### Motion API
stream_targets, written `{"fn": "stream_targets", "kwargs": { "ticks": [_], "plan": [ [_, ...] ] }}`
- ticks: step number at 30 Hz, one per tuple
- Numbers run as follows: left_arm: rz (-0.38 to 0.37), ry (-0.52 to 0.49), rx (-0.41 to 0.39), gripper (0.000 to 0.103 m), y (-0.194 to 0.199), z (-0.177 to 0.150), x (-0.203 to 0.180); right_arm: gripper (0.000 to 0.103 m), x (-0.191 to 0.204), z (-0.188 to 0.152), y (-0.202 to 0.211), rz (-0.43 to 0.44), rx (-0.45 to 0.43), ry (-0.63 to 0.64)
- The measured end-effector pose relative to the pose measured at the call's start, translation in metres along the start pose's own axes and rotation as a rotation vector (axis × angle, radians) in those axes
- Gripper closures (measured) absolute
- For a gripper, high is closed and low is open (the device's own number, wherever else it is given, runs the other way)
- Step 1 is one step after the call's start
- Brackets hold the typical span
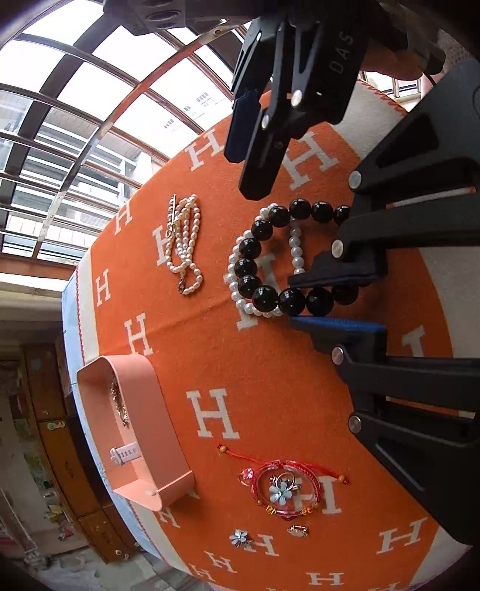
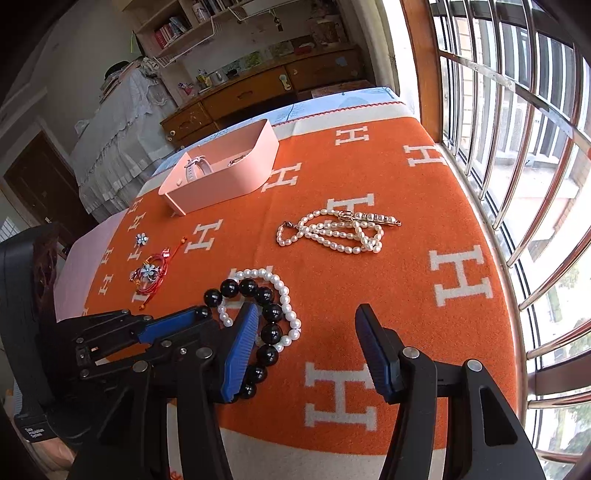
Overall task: Organize jewelry
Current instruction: 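Grasp the black bead bracelet with the left tool while the right tool grasps the pearl bracelet, then lower both bracelets into the pink box and open both tools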
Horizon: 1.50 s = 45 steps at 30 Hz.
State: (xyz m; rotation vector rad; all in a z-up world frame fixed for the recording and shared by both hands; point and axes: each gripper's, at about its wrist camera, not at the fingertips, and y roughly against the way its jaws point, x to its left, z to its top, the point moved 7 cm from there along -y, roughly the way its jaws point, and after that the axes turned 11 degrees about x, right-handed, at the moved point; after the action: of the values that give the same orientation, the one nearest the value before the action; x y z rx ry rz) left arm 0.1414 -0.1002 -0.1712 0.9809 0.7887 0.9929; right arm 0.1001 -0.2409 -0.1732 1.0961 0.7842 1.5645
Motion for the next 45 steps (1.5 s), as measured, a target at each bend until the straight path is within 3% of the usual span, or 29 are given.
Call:
{"fn": "stream_targets", "kwargs": {
  "ticks": [4,7,11,19,22,25,31,39,45],
  "plan": [
    [0.003,0.024,-0.042,0.091,0.017,0.002,0.009,0.047,0.003,0.003,-0.006,-0.012,0.010,0.021],
    [-0.002,0.037,-0.057,0.091,0.026,0.003,0.015,0.053,0.006,0.005,-0.017,-0.029,0.043,0.050],
    [-0.014,0.044,-0.053,0.091,0.034,0.001,0.020,0.067,0.012,0.011,-0.038,-0.085,0.108,0.113],
    [-0.057,0.065,-0.026,0.091,0.038,0.000,0.026,0.073,0.039,0.026,-0.062,-0.223,0.180,0.315],
    [-0.074,0.079,-0.017,0.091,0.040,0.000,0.029,0.095,0.048,0.027,-0.065,-0.231,0.201,0.365],
    [-0.087,0.091,-0.019,0.091,0.046,0.001,0.034,0.095,0.056,0.026,-0.065,-0.237,0.221,0.400],
    [-0.066,0.085,-0.066,0.091,0.077,0.019,0.052,0.096,0.077,0.048,-0.030,-0.167,0.124,0.392],
    [0.050,0.115,-0.194,0.091,0.130,0.080,0.101,0.096,0.110,0.124,0.031,-0.123,-0.069,0.339],
    [0.104,0.164,-0.227,0.091,0.135,0.129,0.144,0.096,0.132,0.185,0.039,-0.084,-0.133,0.272]
  ]
}}
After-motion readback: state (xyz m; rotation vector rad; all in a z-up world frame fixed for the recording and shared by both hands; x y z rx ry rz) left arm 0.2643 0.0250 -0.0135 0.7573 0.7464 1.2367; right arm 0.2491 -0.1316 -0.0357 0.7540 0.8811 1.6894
